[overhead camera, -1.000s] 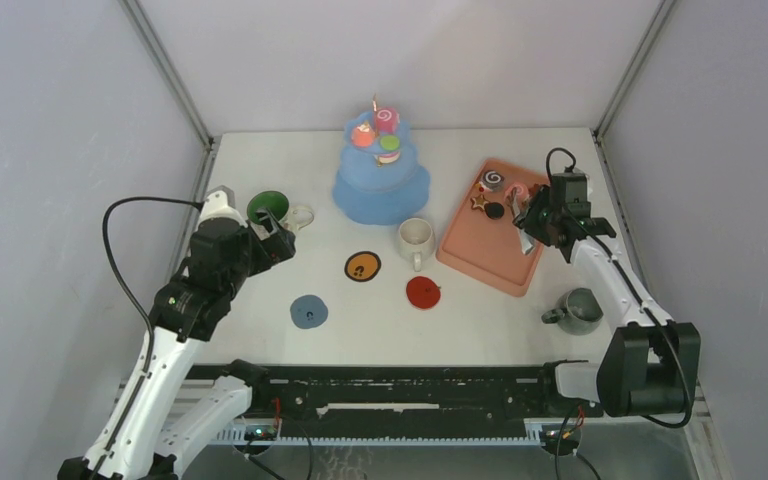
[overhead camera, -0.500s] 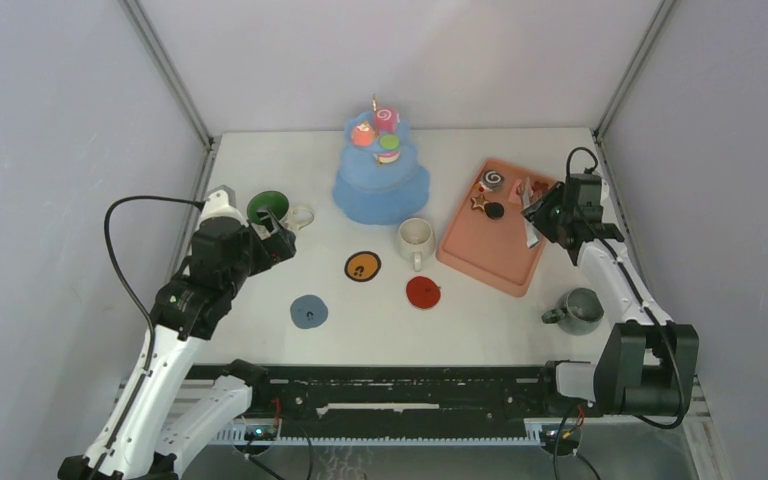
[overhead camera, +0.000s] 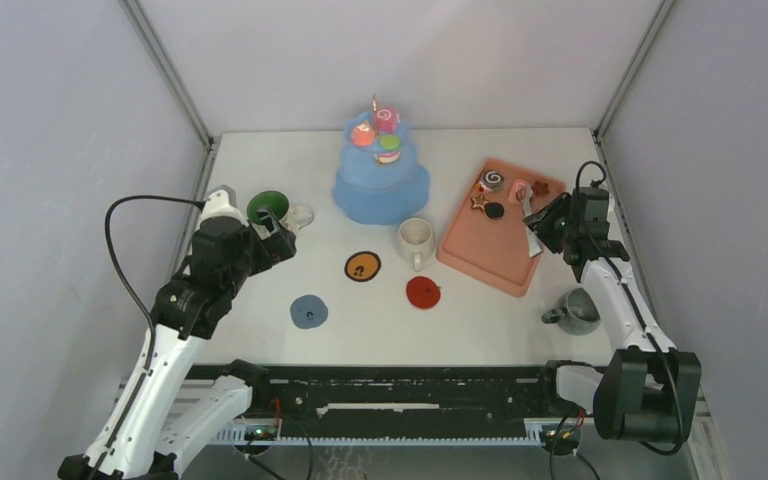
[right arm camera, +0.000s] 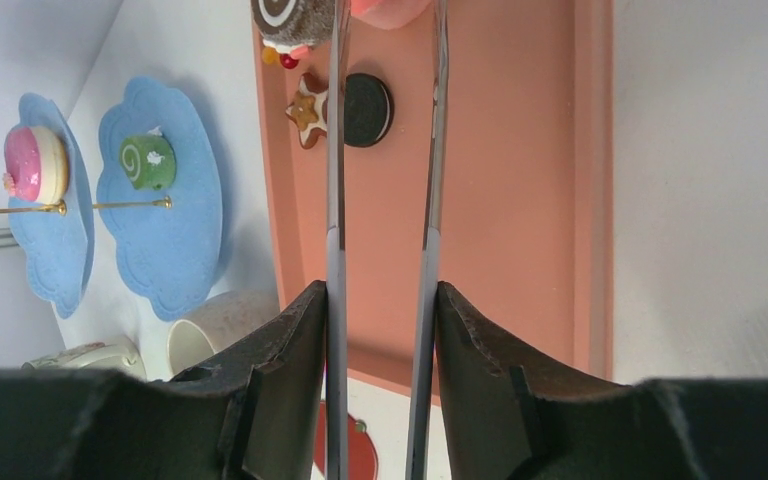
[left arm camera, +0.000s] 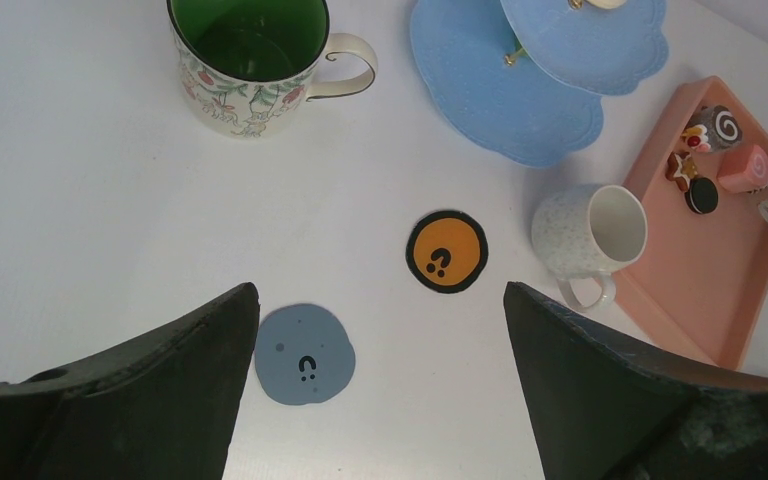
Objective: Serve the afternoon tea
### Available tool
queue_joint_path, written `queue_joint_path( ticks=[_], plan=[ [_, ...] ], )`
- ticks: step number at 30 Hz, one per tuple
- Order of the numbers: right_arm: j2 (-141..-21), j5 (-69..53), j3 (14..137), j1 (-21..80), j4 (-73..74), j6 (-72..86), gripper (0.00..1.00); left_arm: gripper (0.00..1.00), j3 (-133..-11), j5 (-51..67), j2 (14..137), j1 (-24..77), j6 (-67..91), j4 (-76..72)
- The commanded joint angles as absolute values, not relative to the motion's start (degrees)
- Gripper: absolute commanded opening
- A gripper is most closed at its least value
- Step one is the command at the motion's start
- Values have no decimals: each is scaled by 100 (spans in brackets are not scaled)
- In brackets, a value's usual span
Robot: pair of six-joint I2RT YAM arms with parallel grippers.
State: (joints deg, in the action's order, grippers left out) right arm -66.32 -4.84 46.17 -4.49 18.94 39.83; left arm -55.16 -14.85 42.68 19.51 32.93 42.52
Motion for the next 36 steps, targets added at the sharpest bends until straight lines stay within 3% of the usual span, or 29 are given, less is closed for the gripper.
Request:
queue_joint_path(
  ticks=[1,36],
  plan=[
    [-6478,-785,4540,-507,1366,4219,49,96,-5487,-1571,4278,1914,3208,4027],
    [-7244,-1440,4492,-800,620,4700,49,96,-5512,-1511,4385,1911,3173,3981]
  ],
)
